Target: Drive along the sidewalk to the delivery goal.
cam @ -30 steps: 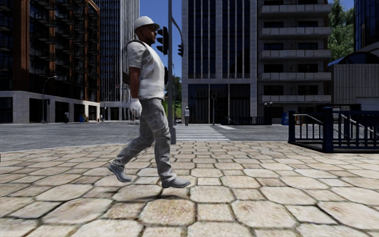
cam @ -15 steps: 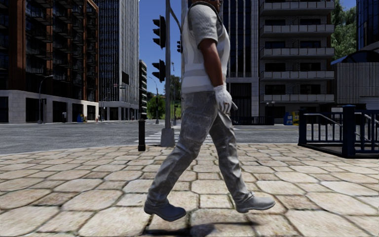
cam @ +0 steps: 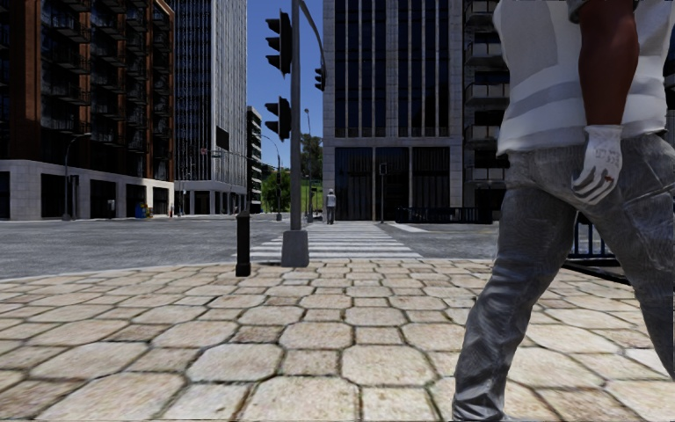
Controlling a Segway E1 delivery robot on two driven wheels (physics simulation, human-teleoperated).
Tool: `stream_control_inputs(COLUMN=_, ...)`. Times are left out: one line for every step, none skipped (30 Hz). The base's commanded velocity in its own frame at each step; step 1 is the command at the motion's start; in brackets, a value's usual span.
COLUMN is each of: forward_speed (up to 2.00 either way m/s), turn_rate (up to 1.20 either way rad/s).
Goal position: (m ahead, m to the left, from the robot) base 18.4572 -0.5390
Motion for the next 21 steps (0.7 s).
stream_control_inputs(forward_speed=0.88, turn_rate=0.0)
stream_control_inputs(forward_speed=0.88, turn_rate=0.0)
stream_control_inputs(forward_speed=0.89, turn_rate=0.0)
stream_control_inputs(forward_speed=0.9, turn_rate=0.0)
stream_control_inputs(forward_speed=0.9, turn_rate=0.0)
stream_control_inputs(forward_speed=0.9, turn_rate=0.0)
stream_control_inputs(forward_speed=0.9, turn_rate=0.0)
stream_control_inputs(forward_speed=0.91, turn_rate=0.0)
stream_control_inputs(forward_speed=0.94, turn_rate=0.0)
stream_control_inputs(forward_speed=0.94, turn_rate=0.0)
stream_control_inputs(forward_speed=1.05, turn_rate=0.0)
stream_control_inputs(forward_speed=1.4, turn_rate=0.0)
stream_control_inputs(forward_speed=1.54, turn_rate=0.0)
stream_control_inputs(forward_speed=1.54, turn_rate=0.0)
stream_control_inputs(forward_speed=1.72, turn_rate=0.0)
stream_control_inputs(forward_speed=1.87, turn_rate=0.0)
stream_control_inputs(forward_speed=2.0, turn_rate=0.0)
stream_control_inputs(forward_speed=2.0, turn_rate=0.0)
stream_control_inputs(forward_speed=2.0, turn_rate=0.0)
stream_control_inputs(forward_speed=2.0, turn_rate=0.0)
stream_control_inputs(forward_speed=2.0, turn_rate=0.0)
